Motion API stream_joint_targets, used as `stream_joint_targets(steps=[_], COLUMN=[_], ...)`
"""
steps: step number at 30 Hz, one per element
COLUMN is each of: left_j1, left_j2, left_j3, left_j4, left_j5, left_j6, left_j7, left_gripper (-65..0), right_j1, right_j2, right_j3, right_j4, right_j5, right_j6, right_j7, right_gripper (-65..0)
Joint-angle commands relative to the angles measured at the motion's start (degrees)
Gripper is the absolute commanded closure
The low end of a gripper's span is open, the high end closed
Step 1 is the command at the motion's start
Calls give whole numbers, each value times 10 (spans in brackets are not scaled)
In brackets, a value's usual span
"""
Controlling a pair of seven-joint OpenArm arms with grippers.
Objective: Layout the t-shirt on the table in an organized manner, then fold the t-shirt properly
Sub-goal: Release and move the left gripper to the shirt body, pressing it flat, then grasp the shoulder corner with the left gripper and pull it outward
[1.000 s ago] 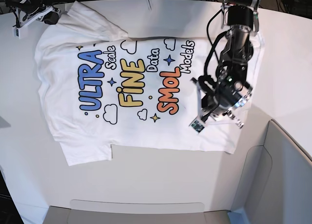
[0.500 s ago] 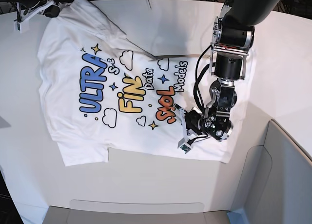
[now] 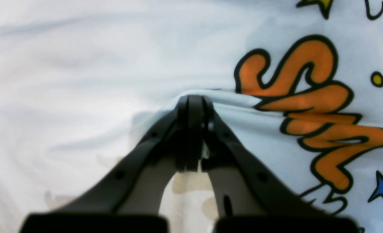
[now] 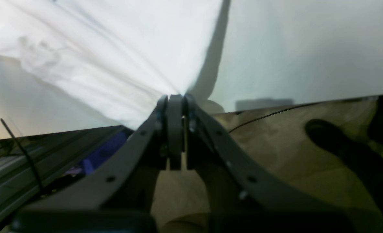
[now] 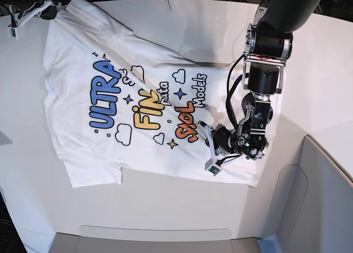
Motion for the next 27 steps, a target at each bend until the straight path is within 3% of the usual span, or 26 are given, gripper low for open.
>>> stream_joint_targets(steps=[1,3,8,19,23,27], left_j1=[9,9,9,9,10,39], left_j2=[-8,-9,-10,-10,-10,-16], left_j3=[2,2,2,1,1,0], left_j4=[-10,-9,-9,-9,-2,62], left_j5=[42,42,42,41,41,41], left_j6=[7,7,7,7,4,3], left_j7=[51,52,52,52,54,87], left_gripper=[0,0,0,0,0,0], right_j1=[-6,-7,-15,23,117,227], right_j2=[9,9,13,13,10,-3], right_j3=[4,8,44,167,142,56], right_j4=[9,9,9,9,9,7], right_j5=[7,7,27,108,137,43], right_j6=[1,2,3,3,-1,-2], right_j7=[2,2,2,2,2,2], right_gripper=[0,0,-73,-73,-73,-72])
